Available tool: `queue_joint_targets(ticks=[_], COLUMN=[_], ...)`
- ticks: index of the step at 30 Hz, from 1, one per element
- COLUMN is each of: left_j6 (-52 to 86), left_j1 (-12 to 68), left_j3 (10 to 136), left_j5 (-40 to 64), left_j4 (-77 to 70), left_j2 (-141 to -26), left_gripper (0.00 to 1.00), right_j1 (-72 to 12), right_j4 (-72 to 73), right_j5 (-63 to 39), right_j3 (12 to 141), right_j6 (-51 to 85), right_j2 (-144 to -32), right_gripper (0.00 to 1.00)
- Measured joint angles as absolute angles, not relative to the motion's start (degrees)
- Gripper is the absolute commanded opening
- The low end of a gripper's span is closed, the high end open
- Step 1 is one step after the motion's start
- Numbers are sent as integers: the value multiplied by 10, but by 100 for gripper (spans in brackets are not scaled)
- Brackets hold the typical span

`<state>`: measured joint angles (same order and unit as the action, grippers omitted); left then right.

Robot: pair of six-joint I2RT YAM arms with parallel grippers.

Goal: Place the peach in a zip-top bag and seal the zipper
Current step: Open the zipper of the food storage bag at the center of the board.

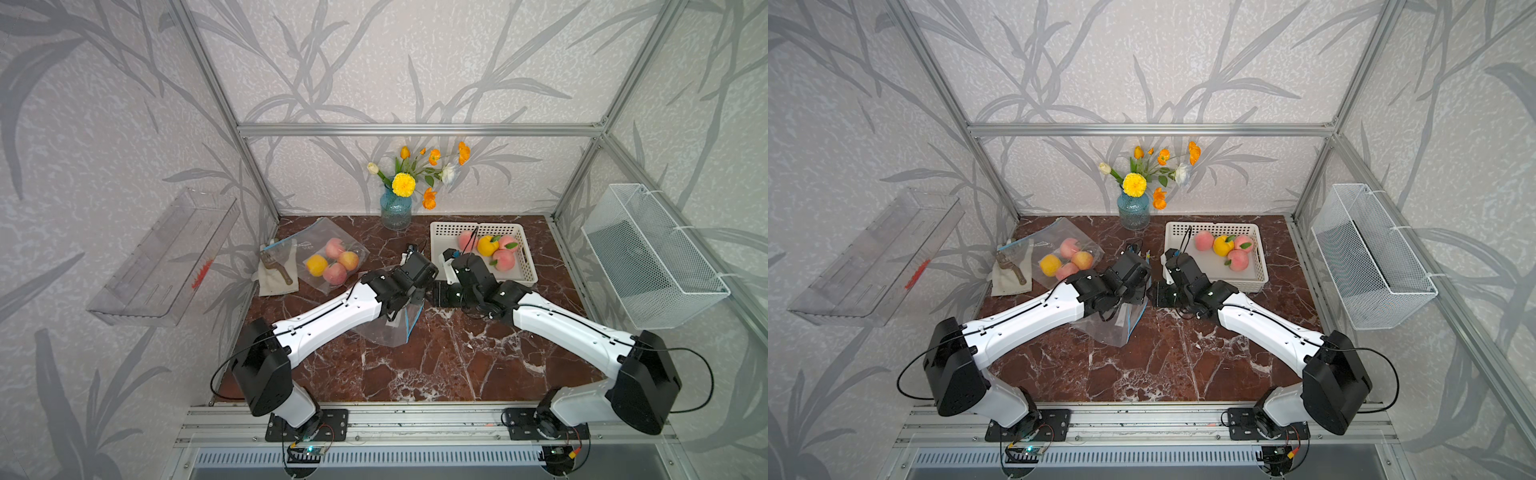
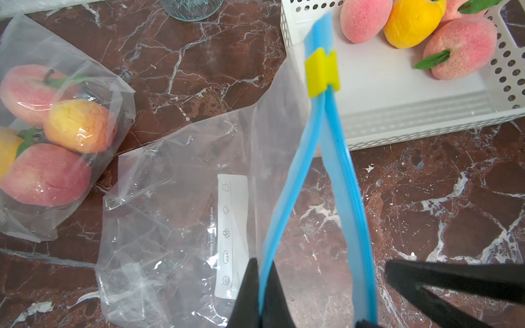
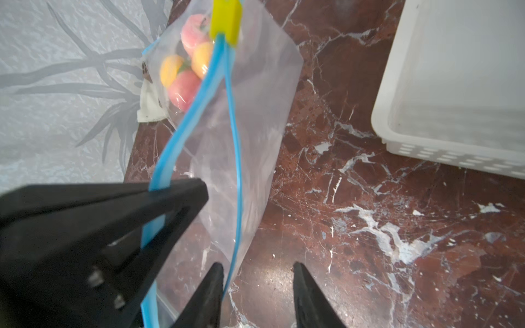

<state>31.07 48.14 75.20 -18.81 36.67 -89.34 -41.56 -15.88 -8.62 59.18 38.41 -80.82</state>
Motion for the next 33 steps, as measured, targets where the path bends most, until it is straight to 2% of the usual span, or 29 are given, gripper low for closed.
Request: queue_joint_targets(ticks=[19, 26, 28, 33], left_j6=[317, 326, 331, 345], left_j1=[453, 444, 439, 421], left_j3=[755, 748, 745, 732], left_j5=[-162, -118, -102, -55], left_j4=[373, 365, 356, 335], left_j2=[-833, -847, -857, -875], left_gripper=[0, 0, 0, 0], right_j1=[-398, -391, -387, -333], right_j4=[-220, -198, -187, -173], right_j5=[20, -23, -38, -72], right_j3=[582, 582, 582, 582], right_j6=[381, 345, 333, 305], right_j2=[-829, -828, -819, -776], right_gripper=[32, 53, 56, 68])
